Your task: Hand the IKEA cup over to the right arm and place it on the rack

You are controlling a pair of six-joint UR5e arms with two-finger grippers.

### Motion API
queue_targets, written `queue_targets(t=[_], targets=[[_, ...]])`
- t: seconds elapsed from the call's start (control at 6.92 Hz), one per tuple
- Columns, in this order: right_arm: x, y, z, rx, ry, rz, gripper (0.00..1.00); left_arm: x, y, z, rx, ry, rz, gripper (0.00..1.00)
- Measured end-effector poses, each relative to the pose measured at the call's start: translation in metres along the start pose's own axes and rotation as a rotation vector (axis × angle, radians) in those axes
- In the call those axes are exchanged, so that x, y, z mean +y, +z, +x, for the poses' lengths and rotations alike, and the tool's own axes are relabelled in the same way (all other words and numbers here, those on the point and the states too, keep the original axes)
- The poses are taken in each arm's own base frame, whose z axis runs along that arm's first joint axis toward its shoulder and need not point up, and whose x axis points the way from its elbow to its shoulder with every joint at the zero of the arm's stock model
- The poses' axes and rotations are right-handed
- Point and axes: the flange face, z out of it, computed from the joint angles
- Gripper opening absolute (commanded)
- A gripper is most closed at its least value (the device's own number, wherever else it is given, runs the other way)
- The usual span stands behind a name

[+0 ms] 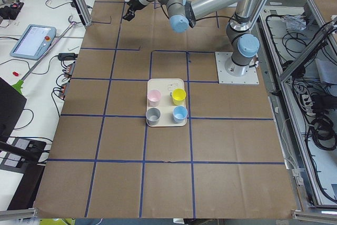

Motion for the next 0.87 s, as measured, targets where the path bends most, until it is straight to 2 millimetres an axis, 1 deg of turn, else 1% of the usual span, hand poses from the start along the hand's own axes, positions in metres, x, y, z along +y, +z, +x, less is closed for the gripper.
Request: queue_targets(t=[0.14, 0.29, 0.43, 0.58, 0.87], targets=[[-0.030, 0.001, 0.012, 0.036, -0.176, 0.062, 0.05, -0.007, -0.008, 0.013, -0.072, -0.040, -0.174, 0.99], [-0.057, 0.001, 0.022, 0.070, -0.329, 0.105, 0.05, -0.004, -0.016, 0.019, -0.125, -0.073, -0.316, 0.99], [-0.082, 0.002, 0.032, 0.109, -0.476, 0.138, 0.05, 0.004, -0.024, 0.021, -0.176, -0.092, -0.427, 0.99], [-0.102, 0.009, 0.042, 0.159, -0.592, 0.165, 0.05, 0.015, -0.034, 0.024, -0.203, -0.098, -0.494, 0.99], [-0.139, 0.042, 0.053, 0.229, -0.772, 0.215, 0.05, 0.031, -0.056, 0.030, -0.216, -0.101, -0.533, 0.99]])
